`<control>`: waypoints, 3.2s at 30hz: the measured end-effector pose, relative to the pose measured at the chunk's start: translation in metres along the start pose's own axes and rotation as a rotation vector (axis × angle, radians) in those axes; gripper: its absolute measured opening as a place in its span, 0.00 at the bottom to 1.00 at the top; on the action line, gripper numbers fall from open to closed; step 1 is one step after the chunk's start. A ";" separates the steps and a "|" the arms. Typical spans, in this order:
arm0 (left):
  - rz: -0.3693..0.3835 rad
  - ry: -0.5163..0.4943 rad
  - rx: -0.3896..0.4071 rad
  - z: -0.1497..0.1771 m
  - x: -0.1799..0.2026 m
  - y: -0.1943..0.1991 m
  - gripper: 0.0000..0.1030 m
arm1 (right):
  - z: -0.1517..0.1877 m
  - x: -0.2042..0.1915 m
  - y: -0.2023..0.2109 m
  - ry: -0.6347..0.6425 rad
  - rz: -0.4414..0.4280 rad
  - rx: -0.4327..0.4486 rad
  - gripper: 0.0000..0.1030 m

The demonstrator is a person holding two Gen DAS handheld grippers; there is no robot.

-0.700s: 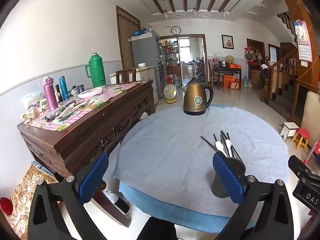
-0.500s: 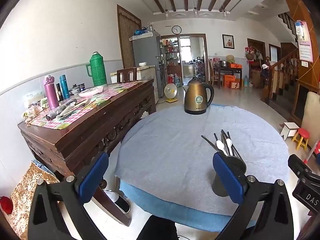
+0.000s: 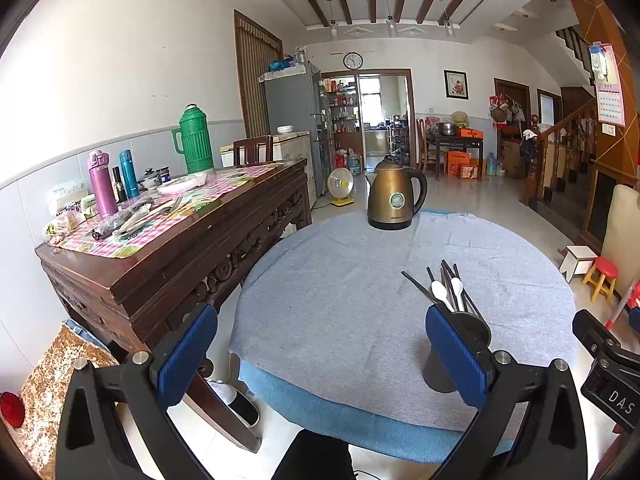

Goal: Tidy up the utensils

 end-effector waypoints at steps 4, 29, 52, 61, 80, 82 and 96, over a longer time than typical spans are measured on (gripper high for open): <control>-0.001 0.001 0.005 0.000 0.001 0.000 1.00 | 0.001 -0.001 -0.001 -0.001 0.000 -0.001 1.00; 0.000 -0.004 -0.012 0.000 -0.002 0.001 1.00 | 0.000 -0.005 -0.005 -0.009 -0.009 -0.019 1.00; -0.004 -0.045 0.014 -0.005 0.008 -0.007 1.00 | 0.002 0.003 -0.018 -0.034 0.000 -0.045 1.00; 0.088 -0.016 -0.080 -0.005 0.021 -0.058 1.00 | -0.011 0.021 -0.072 -0.084 -0.079 -0.139 1.00; 0.352 0.177 -0.600 0.036 0.037 -0.267 0.55 | -0.024 -0.030 -0.369 -0.227 -0.369 -0.588 0.46; 0.357 0.177 -0.622 0.031 0.044 -0.292 0.55 | -0.028 -0.042 -0.400 -0.228 -0.365 -0.622 0.43; 0.344 0.313 -0.787 0.030 0.056 -0.391 0.55 | -0.031 -0.087 -0.510 -0.138 -0.274 -0.729 0.28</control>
Point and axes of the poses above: each gripper's, at about its wrist camera, not at the fingertips, and y roughly against the way its jaws point, x to its right, z to its underside, the point moved 8 cm from there along -y, roughly the way its jaws point, and after that the axes turned 7 degrees about z, right-handed, at the moved point
